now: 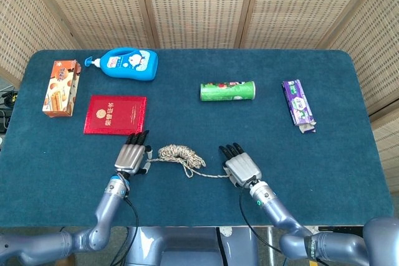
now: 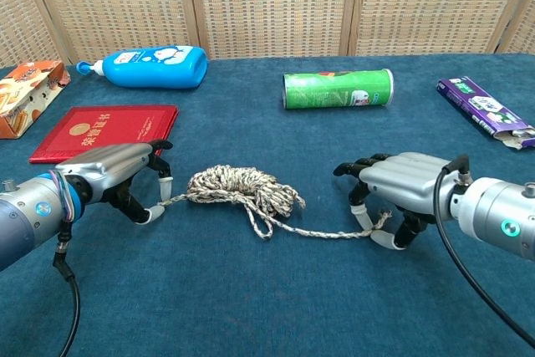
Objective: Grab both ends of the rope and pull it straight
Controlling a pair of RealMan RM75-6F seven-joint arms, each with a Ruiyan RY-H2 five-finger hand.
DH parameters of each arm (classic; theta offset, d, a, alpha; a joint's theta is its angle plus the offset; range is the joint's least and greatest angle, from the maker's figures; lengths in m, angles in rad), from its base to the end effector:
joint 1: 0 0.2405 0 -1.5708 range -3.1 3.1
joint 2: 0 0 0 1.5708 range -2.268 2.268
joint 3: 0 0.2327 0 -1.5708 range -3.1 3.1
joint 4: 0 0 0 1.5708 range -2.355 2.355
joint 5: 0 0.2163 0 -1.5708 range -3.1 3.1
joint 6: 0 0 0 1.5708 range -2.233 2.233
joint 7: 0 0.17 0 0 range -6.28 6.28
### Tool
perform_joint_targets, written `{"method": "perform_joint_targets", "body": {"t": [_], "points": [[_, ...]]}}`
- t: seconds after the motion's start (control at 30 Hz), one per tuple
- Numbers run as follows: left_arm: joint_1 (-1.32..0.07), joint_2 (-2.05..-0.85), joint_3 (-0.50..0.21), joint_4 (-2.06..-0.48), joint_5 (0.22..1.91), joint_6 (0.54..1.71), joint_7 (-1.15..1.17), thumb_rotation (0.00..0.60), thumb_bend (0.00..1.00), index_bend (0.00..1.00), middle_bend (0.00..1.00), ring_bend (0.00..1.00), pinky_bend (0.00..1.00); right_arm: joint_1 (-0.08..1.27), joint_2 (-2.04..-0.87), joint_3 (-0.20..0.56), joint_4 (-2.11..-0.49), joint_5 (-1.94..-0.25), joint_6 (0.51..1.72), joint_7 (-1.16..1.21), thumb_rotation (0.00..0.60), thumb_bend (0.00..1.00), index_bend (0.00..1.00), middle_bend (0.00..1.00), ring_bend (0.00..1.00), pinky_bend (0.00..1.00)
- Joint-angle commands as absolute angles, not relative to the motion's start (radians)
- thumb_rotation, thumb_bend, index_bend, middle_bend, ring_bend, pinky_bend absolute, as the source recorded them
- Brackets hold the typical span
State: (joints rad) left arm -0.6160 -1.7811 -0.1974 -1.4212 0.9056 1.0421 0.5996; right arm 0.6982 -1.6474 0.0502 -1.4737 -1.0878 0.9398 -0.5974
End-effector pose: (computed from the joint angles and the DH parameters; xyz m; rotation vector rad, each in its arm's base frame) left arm -0.1517 0.3146 -0.0875 -1.7231 -1.1248 -0.7374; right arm -0.1439 -0.2995 -0.0861 2.0687 -0.8325 0.6796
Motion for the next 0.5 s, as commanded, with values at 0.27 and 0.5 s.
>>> {"method": "perform_joint_targets", "body": {"t": [0.27,0.5], "points": [[-0.628,-1.788,-0.194,-1.409,0.892,1.038,0.593,0.600,0.39,0.53,0.00,0.00,0.00,0.698,-1.645,0.051,-1.476,-1.089,0.942,-0.596,0.600,0.43,0.61,0.03,0.00,0.00],[-0.633,-1.791,-0.189,-1.401,0.890,1.043,0.590,0.600,0.40,0.55,0.00,0.00,0.00,0.698,-1.646,0.050,-1.475,-1.089,0.941,-0.593,0.600,0.43,0.61,0.03,0.00,0.00]]}}
